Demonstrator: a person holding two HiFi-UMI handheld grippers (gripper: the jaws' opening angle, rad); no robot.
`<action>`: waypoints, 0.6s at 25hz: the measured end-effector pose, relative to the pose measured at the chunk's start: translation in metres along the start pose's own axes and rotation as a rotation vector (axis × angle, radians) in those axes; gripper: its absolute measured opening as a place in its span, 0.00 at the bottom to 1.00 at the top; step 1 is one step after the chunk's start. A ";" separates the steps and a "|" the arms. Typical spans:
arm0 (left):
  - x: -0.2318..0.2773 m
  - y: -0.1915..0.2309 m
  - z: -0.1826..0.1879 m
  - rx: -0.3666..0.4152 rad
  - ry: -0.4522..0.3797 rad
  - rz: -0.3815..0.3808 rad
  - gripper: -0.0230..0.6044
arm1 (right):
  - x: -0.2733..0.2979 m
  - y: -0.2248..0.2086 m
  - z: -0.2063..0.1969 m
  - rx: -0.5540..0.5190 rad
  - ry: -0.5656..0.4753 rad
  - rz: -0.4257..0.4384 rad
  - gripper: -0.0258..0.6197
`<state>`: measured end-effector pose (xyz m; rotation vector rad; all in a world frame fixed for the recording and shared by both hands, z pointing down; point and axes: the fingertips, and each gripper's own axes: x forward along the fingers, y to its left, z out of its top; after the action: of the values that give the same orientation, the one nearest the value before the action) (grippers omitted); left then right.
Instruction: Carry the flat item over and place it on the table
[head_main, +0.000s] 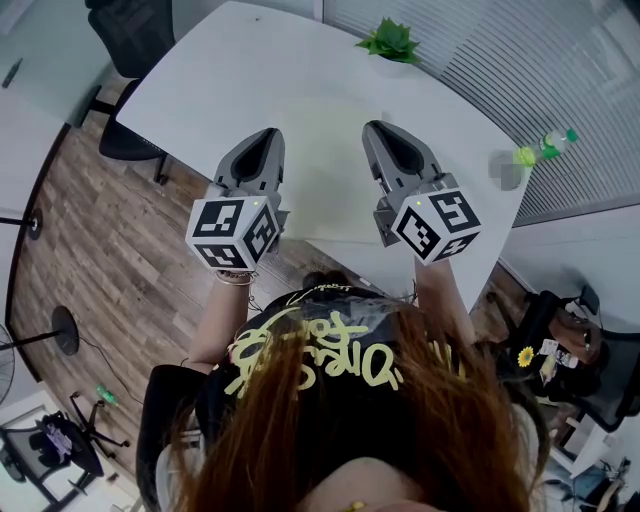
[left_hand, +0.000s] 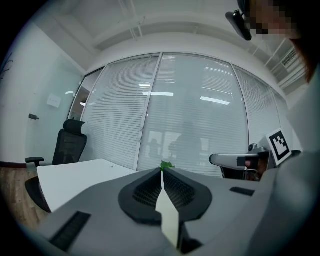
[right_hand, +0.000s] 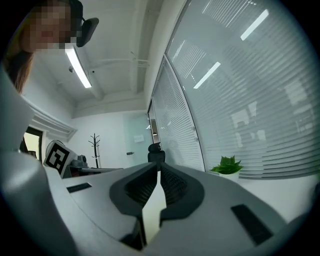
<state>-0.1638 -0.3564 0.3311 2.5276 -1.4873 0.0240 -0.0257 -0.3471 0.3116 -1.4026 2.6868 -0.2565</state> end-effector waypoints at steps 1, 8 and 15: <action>0.000 -0.001 0.001 -0.001 -0.004 -0.003 0.04 | 0.000 0.000 0.000 0.000 -0.002 0.001 0.08; 0.000 -0.006 0.003 -0.021 -0.008 -0.023 0.03 | -0.004 0.004 0.006 -0.018 -0.018 0.013 0.05; -0.004 -0.009 0.006 -0.019 -0.026 -0.032 0.03 | -0.007 0.006 0.010 0.006 -0.044 0.029 0.04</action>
<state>-0.1585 -0.3499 0.3231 2.5452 -1.4495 -0.0286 -0.0254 -0.3390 0.3010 -1.3508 2.6662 -0.2278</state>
